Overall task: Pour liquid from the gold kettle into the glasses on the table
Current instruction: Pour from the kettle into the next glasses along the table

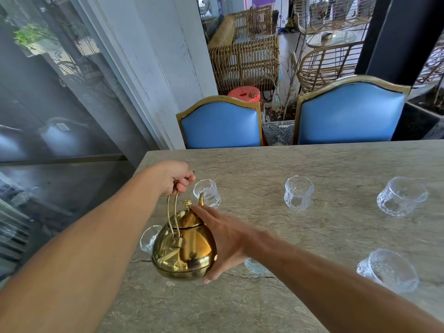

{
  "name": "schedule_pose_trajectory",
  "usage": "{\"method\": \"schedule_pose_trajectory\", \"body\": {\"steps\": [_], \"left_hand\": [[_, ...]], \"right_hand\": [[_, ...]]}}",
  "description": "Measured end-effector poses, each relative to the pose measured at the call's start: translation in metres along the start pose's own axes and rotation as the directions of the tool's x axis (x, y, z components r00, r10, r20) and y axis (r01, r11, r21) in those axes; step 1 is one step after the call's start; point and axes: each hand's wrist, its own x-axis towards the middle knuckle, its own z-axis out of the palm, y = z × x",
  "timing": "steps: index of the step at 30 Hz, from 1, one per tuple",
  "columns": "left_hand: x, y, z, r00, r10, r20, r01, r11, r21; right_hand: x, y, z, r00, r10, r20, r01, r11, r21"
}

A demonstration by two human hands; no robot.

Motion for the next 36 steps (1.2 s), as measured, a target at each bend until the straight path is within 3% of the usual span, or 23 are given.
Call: {"method": "schedule_pose_trajectory", "body": {"steps": [19, 26, 36], "left_hand": [[-0.067, -0.053, -0.009, 0.967, 0.208, -0.148, -0.241, 0.935, -0.261], [-0.1, -0.071, -0.007, 0.965, 0.231, -0.126, -0.259, 0.917, -0.302], [-0.137, -0.089, 0.01, 0.959, 0.282, -0.005, -0.277, 0.939, -0.201]], "right_hand": [[-0.022, -0.043, 0.022, 0.998, 0.019, -0.052, -0.03, 0.975, -0.222], [-0.049, -0.07, 0.034, 0.992, 0.035, -0.122, -0.06, 0.975, -0.212], [-0.095, -0.108, 0.058, 0.975, 0.149, -0.164, -0.179, 0.967, -0.183]]}}
